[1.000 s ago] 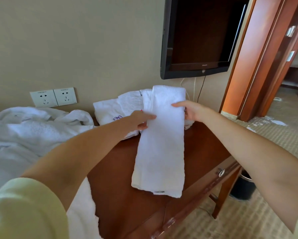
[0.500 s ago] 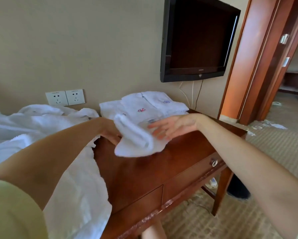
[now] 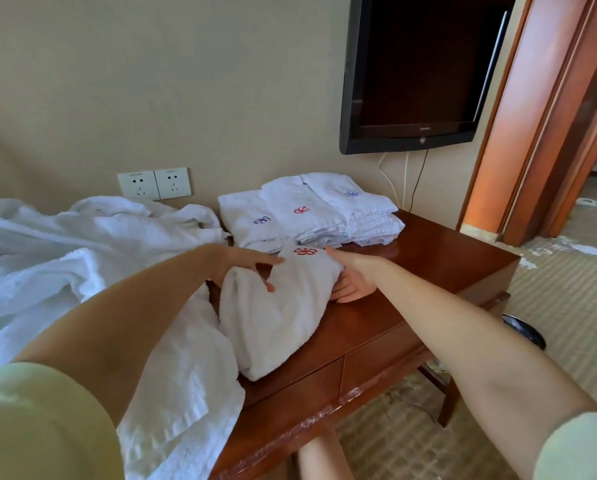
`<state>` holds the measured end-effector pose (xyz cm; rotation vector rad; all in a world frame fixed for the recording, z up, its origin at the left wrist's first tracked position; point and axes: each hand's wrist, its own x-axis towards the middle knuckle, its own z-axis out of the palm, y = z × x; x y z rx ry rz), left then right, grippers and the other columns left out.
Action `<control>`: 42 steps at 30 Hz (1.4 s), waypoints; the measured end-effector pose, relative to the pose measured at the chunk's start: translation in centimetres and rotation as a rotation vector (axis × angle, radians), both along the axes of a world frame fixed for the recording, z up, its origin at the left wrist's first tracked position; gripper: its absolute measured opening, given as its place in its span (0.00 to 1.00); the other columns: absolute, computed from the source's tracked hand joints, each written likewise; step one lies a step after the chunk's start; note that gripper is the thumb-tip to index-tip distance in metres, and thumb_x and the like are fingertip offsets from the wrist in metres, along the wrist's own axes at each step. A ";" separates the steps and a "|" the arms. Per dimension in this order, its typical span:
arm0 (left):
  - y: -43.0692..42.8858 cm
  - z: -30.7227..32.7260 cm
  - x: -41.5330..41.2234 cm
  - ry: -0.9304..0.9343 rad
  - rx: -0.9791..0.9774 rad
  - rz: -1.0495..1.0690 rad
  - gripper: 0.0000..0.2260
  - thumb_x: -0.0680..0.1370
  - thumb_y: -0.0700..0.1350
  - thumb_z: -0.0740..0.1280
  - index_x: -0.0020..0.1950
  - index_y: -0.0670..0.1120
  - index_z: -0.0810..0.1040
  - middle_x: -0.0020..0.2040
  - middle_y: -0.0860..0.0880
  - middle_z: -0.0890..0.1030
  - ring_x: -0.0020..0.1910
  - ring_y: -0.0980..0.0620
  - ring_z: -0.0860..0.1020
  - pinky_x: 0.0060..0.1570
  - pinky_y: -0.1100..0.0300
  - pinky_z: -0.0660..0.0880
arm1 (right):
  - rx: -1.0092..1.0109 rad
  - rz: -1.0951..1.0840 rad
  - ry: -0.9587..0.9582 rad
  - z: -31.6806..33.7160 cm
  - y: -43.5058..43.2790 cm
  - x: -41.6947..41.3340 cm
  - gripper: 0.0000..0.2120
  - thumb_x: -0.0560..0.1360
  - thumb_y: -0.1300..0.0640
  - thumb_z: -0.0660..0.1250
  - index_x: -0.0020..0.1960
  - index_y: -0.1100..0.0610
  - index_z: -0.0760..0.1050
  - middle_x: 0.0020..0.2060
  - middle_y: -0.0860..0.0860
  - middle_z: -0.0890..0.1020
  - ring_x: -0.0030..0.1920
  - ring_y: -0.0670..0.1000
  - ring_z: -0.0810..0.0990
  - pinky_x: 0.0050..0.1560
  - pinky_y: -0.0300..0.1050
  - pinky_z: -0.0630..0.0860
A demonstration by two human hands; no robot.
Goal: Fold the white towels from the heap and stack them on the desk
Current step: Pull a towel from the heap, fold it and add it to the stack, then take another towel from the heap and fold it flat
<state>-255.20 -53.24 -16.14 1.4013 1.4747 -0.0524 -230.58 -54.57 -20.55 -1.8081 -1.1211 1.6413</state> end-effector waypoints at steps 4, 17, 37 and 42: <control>-0.1 0.7 0.0 0.166 0.034 -0.258 0.28 0.75 0.42 0.72 0.72 0.51 0.65 0.67 0.48 0.72 0.54 0.49 0.78 0.43 0.58 0.81 | 0.032 0.000 -0.112 0.3 0.7 0.3 0.36 0.73 0.38 0.69 0.72 0.60 0.66 0.52 0.56 0.80 0.52 0.54 0.80 0.60 0.48 0.75; 2.0 11.5 4.7 0.657 1.128 -0.882 0.24 0.75 0.32 0.60 0.66 0.49 0.62 0.39 0.53 0.68 0.41 0.45 0.73 0.37 0.53 0.70 | 0.660 0.466 -0.480 10.1 3.7 -2.4 0.39 0.67 0.44 0.77 0.73 0.48 0.63 0.67 0.43 0.69 0.67 0.46 0.67 0.66 0.42 0.66; 13.6 4.7 3.9 -0.831 0.177 0.057 0.33 0.67 0.67 0.71 0.68 0.52 0.74 0.62 0.51 0.80 0.62 0.50 0.78 0.64 0.48 0.71 | 0.540 -0.016 0.364 11.8 10.7 1.7 0.15 0.73 0.52 0.72 0.57 0.55 0.77 0.46 0.52 0.86 0.51 0.54 0.83 0.52 0.51 0.78; 15.8 5.6 6.4 -1.067 0.240 0.177 0.20 0.78 0.53 0.66 0.67 0.45 0.75 0.60 0.44 0.81 0.59 0.46 0.80 0.56 0.49 0.76 | 0.464 0.024 0.400 9.9 12.4 1.9 0.22 0.72 0.51 0.72 0.63 0.57 0.76 0.55 0.55 0.84 0.57 0.55 0.82 0.61 0.53 0.76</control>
